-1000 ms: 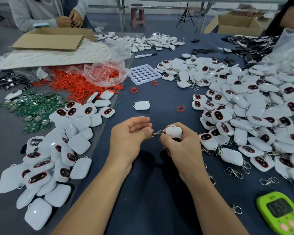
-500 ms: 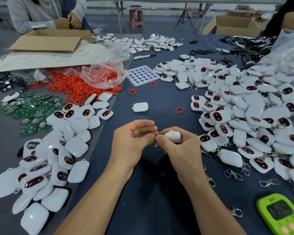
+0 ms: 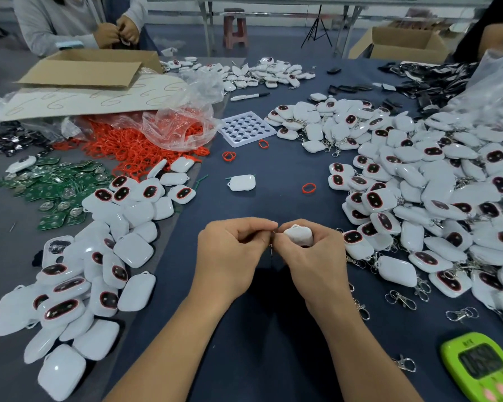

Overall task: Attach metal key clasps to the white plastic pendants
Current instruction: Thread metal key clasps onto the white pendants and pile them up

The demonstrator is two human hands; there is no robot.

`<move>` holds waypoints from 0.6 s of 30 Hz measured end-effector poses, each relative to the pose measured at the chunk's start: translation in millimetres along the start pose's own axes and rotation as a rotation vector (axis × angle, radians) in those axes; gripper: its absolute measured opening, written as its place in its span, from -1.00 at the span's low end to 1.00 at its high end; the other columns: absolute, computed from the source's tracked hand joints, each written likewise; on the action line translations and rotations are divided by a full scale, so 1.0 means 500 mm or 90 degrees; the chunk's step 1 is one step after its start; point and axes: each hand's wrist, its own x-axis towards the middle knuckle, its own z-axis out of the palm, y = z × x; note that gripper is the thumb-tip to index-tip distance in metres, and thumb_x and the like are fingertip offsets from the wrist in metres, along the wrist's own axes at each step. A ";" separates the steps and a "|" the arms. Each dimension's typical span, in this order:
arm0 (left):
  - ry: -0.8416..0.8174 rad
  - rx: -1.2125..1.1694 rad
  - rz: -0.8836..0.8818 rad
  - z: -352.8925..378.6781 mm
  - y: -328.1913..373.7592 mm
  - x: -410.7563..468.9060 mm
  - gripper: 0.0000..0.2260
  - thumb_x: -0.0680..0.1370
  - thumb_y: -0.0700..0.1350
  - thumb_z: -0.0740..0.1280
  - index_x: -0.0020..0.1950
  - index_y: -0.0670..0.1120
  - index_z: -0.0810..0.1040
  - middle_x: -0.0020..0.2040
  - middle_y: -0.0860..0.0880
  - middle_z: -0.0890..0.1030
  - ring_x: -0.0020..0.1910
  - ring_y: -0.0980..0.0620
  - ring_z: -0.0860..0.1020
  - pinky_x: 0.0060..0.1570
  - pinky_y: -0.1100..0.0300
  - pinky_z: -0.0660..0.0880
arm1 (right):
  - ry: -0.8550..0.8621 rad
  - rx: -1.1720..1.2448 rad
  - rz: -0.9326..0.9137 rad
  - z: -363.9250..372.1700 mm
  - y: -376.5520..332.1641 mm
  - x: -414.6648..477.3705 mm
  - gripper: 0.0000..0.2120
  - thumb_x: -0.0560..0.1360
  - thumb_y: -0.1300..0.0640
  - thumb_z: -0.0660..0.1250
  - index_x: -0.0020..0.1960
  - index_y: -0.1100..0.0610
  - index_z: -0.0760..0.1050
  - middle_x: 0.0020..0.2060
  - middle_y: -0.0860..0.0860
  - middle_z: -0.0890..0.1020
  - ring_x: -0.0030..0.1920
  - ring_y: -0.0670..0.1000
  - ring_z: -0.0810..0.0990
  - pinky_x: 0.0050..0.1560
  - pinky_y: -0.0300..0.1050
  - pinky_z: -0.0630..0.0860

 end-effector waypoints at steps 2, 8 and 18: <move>0.007 0.051 0.041 0.002 0.004 -0.006 -0.68 0.52 -0.23 0.48 -0.13 0.25 0.74 -0.15 0.30 0.71 -0.11 0.31 0.68 -0.08 0.43 0.56 | 0.023 0.002 0.000 -0.001 0.000 0.000 -0.96 0.35 0.19 0.41 -0.27 0.09 0.63 -0.44 -0.08 0.58 -0.43 -0.12 0.46 -0.39 -0.27 0.42; -0.004 0.090 0.086 -0.002 0.007 -0.003 -0.70 0.48 -0.22 0.49 -0.16 0.24 0.72 -0.22 0.29 0.70 -0.20 0.28 0.68 -0.14 0.44 0.55 | 0.032 -0.005 -0.015 -0.002 -0.003 -0.001 -0.94 0.34 0.21 0.41 -0.28 0.09 0.63 -0.40 -0.03 0.64 -0.38 -0.12 0.53 -0.33 -0.27 0.47; -0.004 -0.002 -0.021 -0.006 0.010 0.006 -0.79 0.39 -0.20 0.47 -0.24 0.14 0.73 -0.27 0.12 0.72 -0.24 0.17 0.70 -0.22 0.39 0.55 | -0.024 0.023 -0.010 -0.007 -0.010 -0.002 -0.87 0.41 0.27 0.44 -0.22 0.06 0.69 -0.32 0.06 0.70 -0.30 -0.07 0.61 -0.27 -0.22 0.55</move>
